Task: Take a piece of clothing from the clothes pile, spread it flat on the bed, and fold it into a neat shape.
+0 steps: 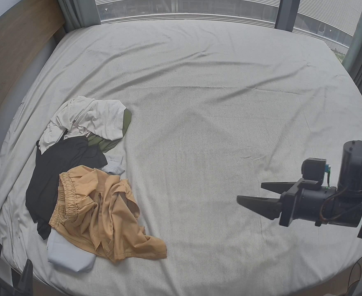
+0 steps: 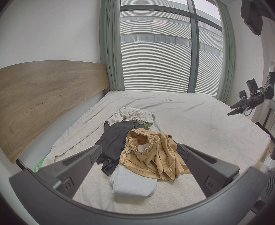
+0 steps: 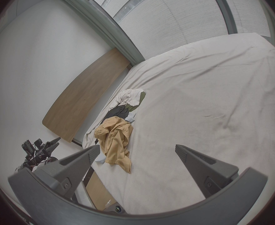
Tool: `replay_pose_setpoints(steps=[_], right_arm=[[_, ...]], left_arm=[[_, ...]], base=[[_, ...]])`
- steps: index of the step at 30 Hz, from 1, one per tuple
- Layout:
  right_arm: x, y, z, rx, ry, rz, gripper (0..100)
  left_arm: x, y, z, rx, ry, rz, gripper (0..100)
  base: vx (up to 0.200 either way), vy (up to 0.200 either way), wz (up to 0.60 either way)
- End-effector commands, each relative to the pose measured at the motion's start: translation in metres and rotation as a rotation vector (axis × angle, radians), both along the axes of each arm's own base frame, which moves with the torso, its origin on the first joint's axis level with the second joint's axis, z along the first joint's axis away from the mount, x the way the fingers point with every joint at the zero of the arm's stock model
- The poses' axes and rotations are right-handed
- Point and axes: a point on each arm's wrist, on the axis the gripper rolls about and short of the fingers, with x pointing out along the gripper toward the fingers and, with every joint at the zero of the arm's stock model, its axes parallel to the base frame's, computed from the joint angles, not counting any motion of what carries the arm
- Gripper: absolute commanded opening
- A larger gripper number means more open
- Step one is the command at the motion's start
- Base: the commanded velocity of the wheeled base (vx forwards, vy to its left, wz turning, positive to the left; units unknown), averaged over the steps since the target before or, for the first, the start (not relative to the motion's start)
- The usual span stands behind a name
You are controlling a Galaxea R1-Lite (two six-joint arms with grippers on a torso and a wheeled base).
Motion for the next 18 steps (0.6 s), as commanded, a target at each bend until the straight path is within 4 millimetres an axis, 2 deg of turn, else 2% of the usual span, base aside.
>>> replay_pose_setpoints(steps=[1,18], right_arm=[[0.011,0.021,-0.026,-0.053,0.072,0.043,100],[0.020,0.070,-0.085,-0.143,0.171,0.150,100]], left_arm=[[0.000,0.000,-0.005,-0.001,0.004,0.002,100],[0.000,0.000,-0.005,-0.002,0.003,0.000,100]], base=[[0.000,0.000,0.00],[0.000,0.000,0.00]])
